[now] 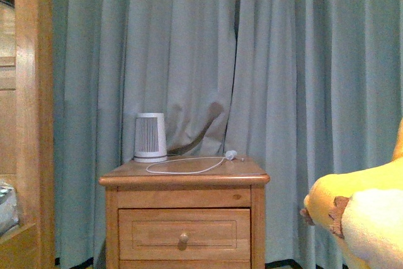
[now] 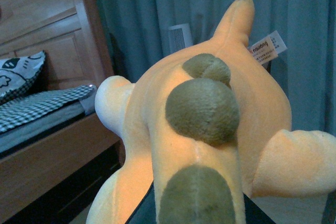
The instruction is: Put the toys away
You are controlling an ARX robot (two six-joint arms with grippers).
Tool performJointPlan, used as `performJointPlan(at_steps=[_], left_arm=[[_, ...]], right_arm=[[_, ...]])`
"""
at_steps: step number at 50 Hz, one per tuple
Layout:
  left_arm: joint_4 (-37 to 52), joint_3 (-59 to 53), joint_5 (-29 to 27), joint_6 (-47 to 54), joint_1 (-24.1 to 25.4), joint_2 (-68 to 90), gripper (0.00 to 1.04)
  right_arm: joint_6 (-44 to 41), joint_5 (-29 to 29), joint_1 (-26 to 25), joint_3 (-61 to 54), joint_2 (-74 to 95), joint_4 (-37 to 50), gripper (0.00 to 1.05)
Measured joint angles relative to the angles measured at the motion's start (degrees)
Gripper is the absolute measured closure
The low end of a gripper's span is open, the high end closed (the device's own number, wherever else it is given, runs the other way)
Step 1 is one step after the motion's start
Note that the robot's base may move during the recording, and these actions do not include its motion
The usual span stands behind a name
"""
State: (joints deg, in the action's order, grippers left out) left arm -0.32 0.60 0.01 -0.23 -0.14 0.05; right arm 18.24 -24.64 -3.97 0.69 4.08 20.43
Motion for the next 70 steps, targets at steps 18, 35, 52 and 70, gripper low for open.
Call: performJointPlan(at_steps=[18,35,52,70], left_arm=[[0.0,0.0,0.0,0.0,0.0,0.0,0.06],[0.0,0.0,-0.2,0.0,0.0,0.0,0.06],[0.0,0.0,-0.1,0.0,0.1,0.0,0.06],[0.0,0.0,-0.2,0.0,0.1,0.0,0.06]], right_arm=[[0.0,0.1,0.0,0.0,0.0,0.0,0.98],[0.0,-0.1,0.0,0.0,0.0,0.0,0.98],[0.0,0.1,0.0,0.0,0.0,0.0,0.98],[0.0,0.0,0.0,0.0,0.0,0.0,0.98]])
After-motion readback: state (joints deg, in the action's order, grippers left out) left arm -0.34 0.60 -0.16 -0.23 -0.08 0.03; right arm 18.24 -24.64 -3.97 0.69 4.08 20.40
